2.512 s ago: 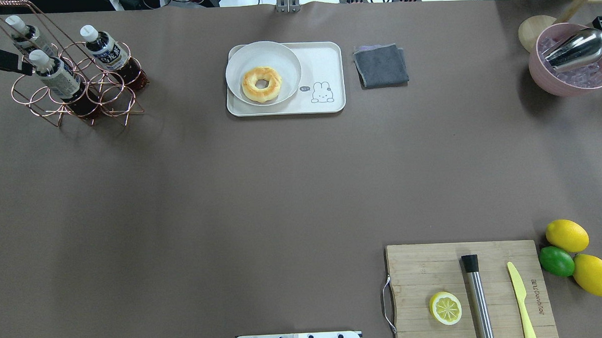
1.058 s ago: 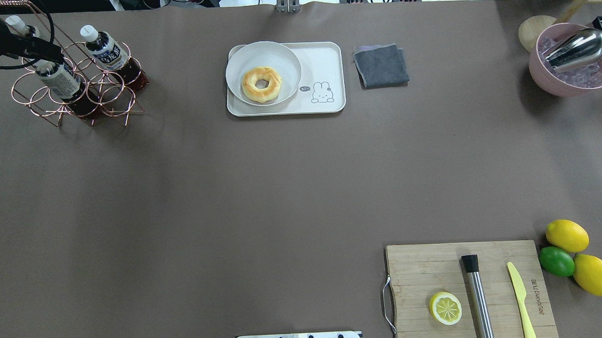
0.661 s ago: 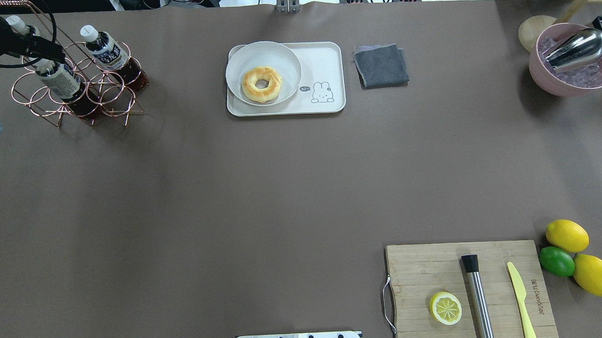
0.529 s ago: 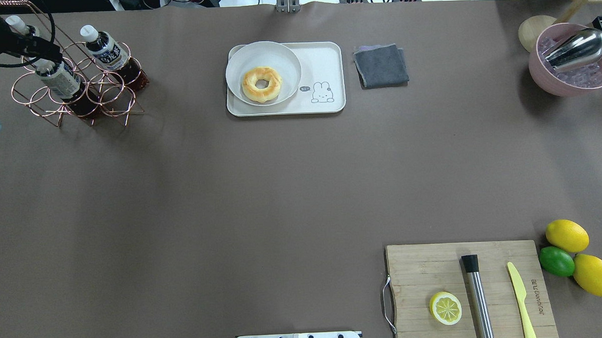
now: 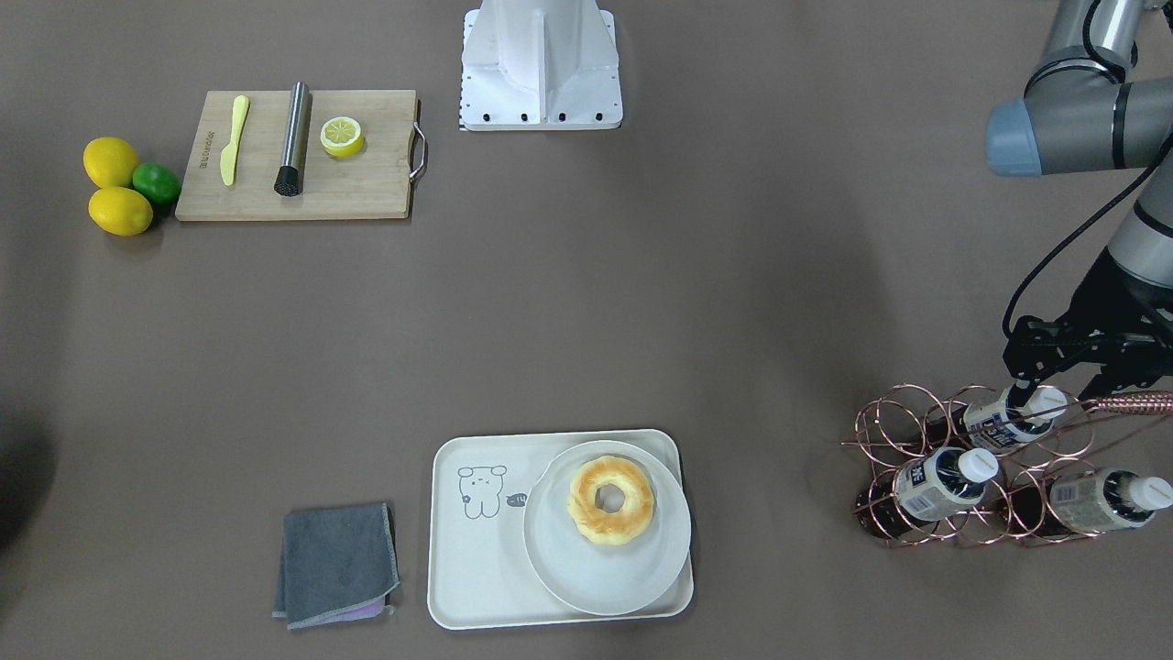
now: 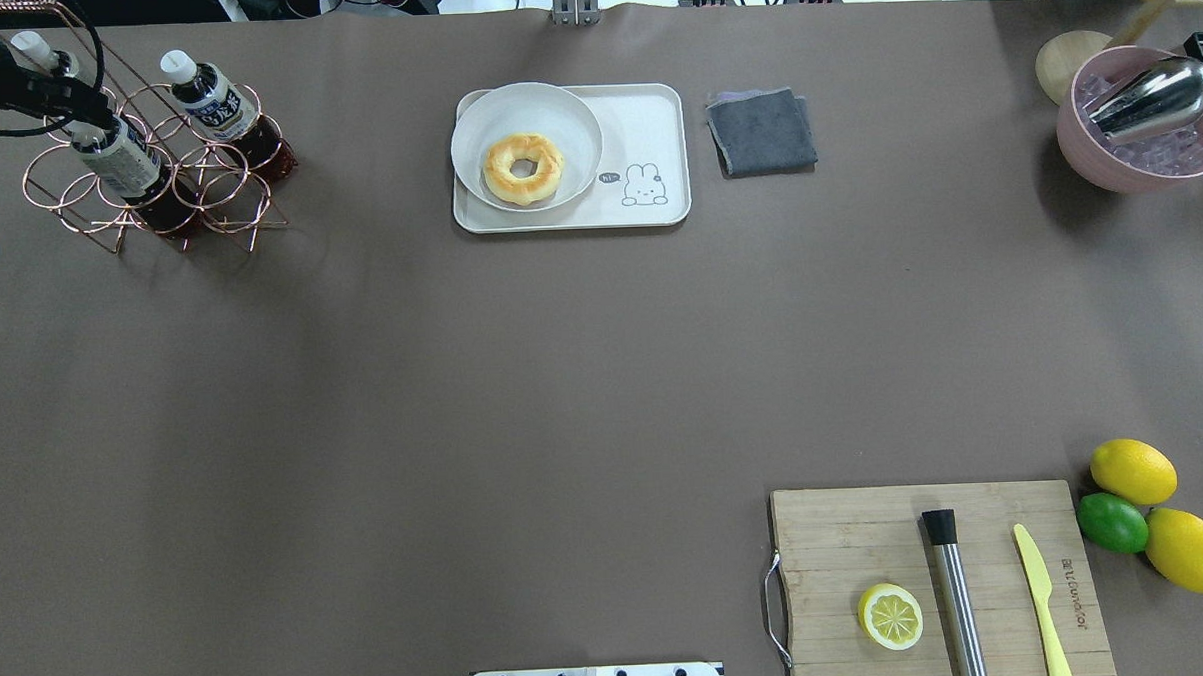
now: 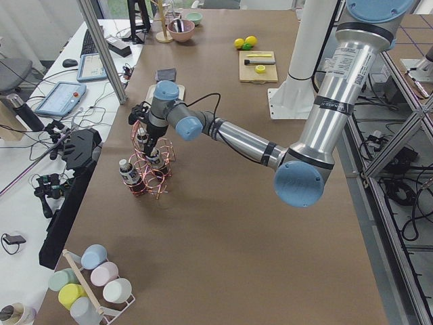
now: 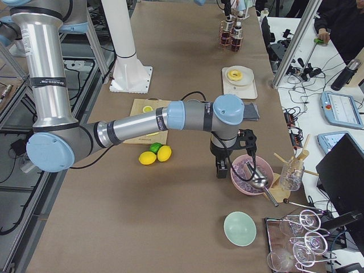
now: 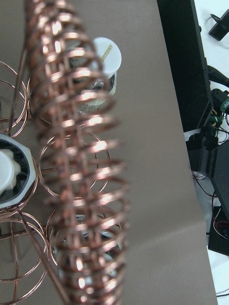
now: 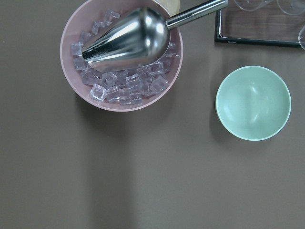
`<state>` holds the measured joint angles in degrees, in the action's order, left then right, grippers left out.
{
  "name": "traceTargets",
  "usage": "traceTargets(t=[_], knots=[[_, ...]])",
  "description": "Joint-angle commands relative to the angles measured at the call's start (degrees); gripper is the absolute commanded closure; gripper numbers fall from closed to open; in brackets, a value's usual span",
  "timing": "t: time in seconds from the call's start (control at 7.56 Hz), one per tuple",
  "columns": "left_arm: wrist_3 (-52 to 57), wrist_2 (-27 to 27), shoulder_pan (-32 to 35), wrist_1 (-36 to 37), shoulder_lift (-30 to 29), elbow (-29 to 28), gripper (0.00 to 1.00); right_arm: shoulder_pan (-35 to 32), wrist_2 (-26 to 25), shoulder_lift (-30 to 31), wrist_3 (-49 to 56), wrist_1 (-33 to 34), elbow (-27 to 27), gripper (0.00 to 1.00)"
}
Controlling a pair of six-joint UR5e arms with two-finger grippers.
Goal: Place tea on tray
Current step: 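Move the left gripper over the copper rack toward a tea bottle, then grasp the dark tea bottle with the left gripper and lift it out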
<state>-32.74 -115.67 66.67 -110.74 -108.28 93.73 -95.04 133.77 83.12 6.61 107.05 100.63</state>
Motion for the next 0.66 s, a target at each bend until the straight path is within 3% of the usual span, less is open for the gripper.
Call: traceTargets(t=[0.0,0.4,0.53], knots=[[-0.6,-0.1,0.0,0.0,-0.2,-0.1,0.60,0.0,0.0,-0.2,-0.2,0.0,0.0,0.00],[-0.5,-0.3,0.7,0.0,-0.5,0.0,1.00,0.0,0.0,-0.1,-0.2,0.0,-0.1,0.00],[-0.1,-3.9,2.7,0.8,-1.7,0.0,1.00,0.0,0.0,0.1,-0.2,0.0,-0.1,0.00]])
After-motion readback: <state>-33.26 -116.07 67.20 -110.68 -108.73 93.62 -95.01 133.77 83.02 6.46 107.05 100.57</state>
